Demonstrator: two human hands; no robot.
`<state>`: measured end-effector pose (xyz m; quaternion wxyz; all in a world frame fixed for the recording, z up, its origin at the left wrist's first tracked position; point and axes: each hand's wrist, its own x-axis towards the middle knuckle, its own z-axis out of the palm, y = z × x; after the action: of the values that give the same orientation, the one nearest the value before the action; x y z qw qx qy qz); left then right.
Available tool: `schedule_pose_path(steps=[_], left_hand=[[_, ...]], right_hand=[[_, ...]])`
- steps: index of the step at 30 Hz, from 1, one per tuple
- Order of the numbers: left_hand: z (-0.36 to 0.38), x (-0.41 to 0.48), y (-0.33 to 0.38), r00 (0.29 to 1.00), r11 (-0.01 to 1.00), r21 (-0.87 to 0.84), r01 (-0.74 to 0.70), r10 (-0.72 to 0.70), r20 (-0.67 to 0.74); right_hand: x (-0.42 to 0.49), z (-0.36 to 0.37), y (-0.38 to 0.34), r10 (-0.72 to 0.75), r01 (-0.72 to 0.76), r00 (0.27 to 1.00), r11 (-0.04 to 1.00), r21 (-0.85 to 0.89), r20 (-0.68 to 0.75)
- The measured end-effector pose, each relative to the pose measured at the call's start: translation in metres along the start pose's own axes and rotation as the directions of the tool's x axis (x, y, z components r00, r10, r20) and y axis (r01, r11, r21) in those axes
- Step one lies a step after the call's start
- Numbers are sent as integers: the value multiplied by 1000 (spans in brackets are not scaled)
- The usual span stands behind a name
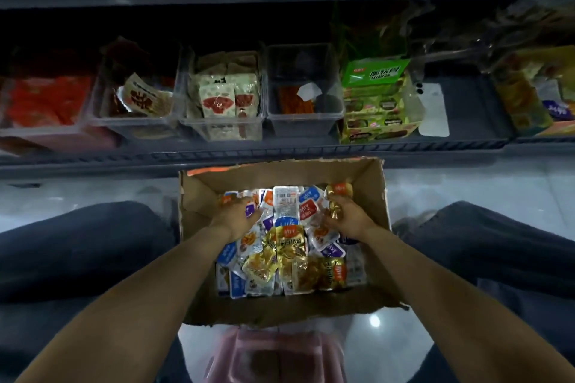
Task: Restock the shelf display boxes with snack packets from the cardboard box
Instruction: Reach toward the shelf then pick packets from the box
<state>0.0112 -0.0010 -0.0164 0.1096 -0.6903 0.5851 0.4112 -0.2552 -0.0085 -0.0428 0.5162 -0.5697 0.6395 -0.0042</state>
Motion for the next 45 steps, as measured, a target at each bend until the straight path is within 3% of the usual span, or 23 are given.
schedule_pose_path(steps=[5,15,19,22,26,31,38,42,45], left_hand=[[15,24,6,998,991,-128,49,-42,54],[48,60,20,969,919,-351,181,-106,224],[56,72,26,963,863,-450,231,-138,230],[54,78,32,954,810,-513,283,-183,237],[52,76,38,945,730,-604,321,-199,261],[51,68,44,970,738,-639,219,-97,221],[35,50,49,973,728,-659,190,-52,223],[16,34,54,990,731,-670,128,-48,136],[3,17,55,985,702,-703,117,9,173]], right_hand=[[29,7,20,98,-104,995,964,246,37],[57,27,24,60,-67,997,983,172,44],[67,30,18,101,-111,992,984,139,78],[75,35,12,133,-139,990,956,260,40],[74,48,5,214,-269,960,878,397,179],[70,59,-2,244,-246,966,776,580,84],[55,42,-14,200,-197,978,774,602,62],[43,20,-26,199,-176,979,697,695,48],[30,5,-39,198,-169,979,639,750,52]])
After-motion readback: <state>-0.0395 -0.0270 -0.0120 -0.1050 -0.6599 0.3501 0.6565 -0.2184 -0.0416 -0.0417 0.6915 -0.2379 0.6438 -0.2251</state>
